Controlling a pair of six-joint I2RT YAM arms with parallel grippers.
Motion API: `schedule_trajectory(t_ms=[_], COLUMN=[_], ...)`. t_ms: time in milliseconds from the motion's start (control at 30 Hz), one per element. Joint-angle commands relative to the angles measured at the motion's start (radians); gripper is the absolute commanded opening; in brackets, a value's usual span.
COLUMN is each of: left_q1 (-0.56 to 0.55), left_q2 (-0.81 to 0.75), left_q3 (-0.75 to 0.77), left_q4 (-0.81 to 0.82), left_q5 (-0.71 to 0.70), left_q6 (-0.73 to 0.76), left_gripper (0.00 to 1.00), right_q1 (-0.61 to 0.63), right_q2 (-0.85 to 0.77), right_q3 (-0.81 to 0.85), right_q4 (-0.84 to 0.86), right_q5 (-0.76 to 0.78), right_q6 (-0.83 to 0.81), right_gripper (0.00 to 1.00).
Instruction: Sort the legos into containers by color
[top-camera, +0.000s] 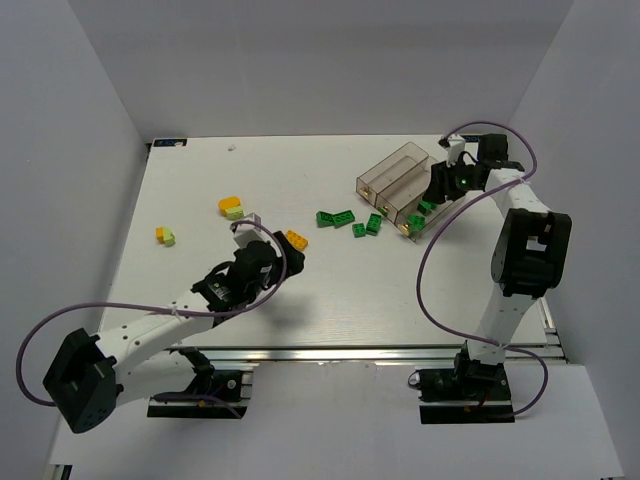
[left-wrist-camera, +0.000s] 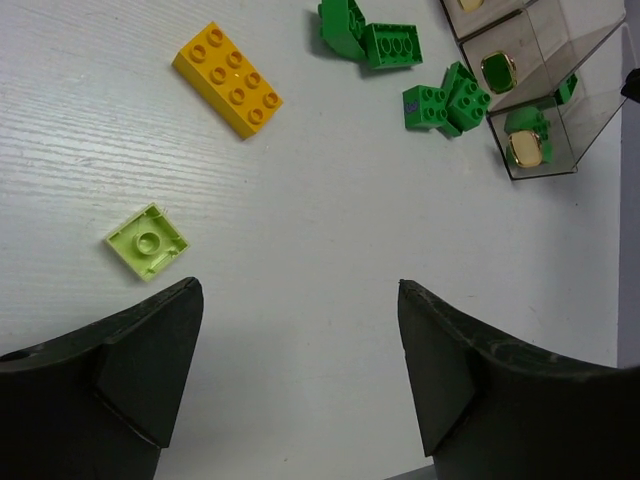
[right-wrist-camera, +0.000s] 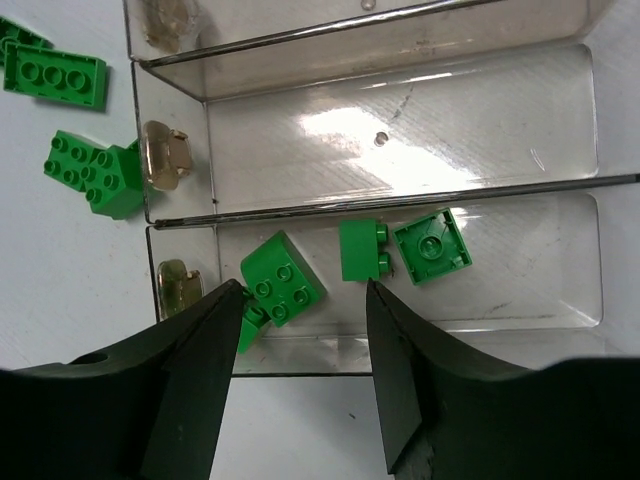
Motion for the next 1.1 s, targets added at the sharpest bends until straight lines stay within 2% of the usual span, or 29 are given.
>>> schedule_trajectory(t_ms=[0,67,100,133,167,200,233,300,333,367,400,433,533,667,767,1067], left_q1=[0.015,0.029,0.049,0.061,0.075,0.107,0.121,0.156,0.166,0.172,0.178,0.180,0.181,0.193,0.207,0.244], left_q2=[0.058,0.125,0.152,0.176,0.236,0.267,0.299,0.394,0.426,0.460,0.495,0.568,0.705,0.828,0.888,0.968], left_q3=[0.096,0.142,0.192,0.218,0.247,0.310,0.341,0.443,0.479,0.516,0.559,0.649,0.813,0.933,0.981,0.995], left_q4=[0.013,0.006,-0.003,-0.007,-0.027,-0.040,-0.050,-0.089,-0.101,-0.136,-0.164,-0.193,-0.277,-0.320,-0.325,-0.279], left_q5=[0.034,0.077,0.097,0.117,0.157,0.180,0.202,0.249,0.261,0.269,0.274,0.271,0.298,0.338,0.346,0.395], left_q6=[0.073,0.104,0.135,0.147,0.155,0.164,0.169,0.175,0.175,0.176,0.179,0.181,0.215,0.232,0.235,0.196], left_gripper=[0.86,0.80,0.68,0.62,0.45,0.37,0.31,0.27,0.30,0.37,0.46,0.62,0.74,0.80,0.80,0.76], right_q1=[-0.002,-0.002,-0.003,0.000,0.000,-0.002,0.001,0.007,0.013,0.017,0.020,0.024,0.024,0.024,0.024,0.026], right_q2=[-0.062,-0.096,-0.108,-0.134,-0.148,-0.165,-0.199,-0.237,-0.274,-0.289,-0.306,-0.331,-0.363,-0.392,-0.414,-0.426], right_q3=[0.028,0.017,0.014,0.008,-0.016,-0.035,-0.055,-0.128,-0.153,-0.200,-0.220,-0.237,-0.288,-0.322,-0.360,-0.377], right_q4=[-0.025,-0.078,-0.117,-0.158,-0.216,-0.233,-0.246,-0.241,-0.234,-0.217,-0.208,-0.203,-0.175,-0.148,-0.094,-0.059], right_q5=[-0.072,-0.142,-0.234,-0.276,-0.317,-0.369,-0.388,-0.402,-0.399,-0.394,-0.388,-0.388,-0.396,-0.414,-0.426,-0.437], right_q6=[-0.084,-0.153,-0.214,-0.333,-0.377,-0.406,-0.436,-0.477,-0.485,-0.490,-0.491,-0.491,-0.462,-0.411,-0.365,-0.316], right_gripper=[0.58,0.57,0.57,0.57,0.56,0.56,0.55,0.54,0.54,0.54,0.54,0.54,0.54,0.54,0.54,0.54])
